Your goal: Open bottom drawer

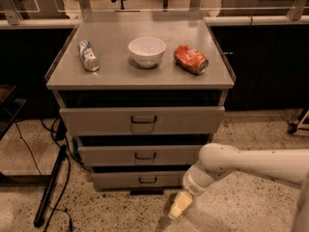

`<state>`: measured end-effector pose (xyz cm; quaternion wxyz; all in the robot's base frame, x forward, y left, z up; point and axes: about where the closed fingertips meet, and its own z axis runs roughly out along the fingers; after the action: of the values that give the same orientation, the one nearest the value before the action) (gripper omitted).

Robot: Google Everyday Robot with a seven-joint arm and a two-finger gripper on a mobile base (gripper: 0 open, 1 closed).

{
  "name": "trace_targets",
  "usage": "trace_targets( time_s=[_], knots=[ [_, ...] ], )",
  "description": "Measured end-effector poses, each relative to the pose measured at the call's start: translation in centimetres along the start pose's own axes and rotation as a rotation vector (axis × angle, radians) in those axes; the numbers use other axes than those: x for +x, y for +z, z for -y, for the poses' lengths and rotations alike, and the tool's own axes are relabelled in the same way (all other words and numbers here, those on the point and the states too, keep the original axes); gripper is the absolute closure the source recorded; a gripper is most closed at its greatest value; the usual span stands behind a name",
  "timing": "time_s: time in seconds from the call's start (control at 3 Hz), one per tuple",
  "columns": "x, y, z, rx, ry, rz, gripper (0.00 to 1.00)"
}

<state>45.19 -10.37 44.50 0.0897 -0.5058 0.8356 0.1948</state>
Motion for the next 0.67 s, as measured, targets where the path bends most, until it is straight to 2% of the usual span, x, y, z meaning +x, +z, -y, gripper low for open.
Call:
trace_targets(
  time_s=[0.33,0.67],
  knots=[
    [-0.4,3.7,0.0,-0.062,-0.007,0.022,0.0],
    [-1.9,6.5,0.6,-0.1,-0.021,0.067,0.0]
  ],
)
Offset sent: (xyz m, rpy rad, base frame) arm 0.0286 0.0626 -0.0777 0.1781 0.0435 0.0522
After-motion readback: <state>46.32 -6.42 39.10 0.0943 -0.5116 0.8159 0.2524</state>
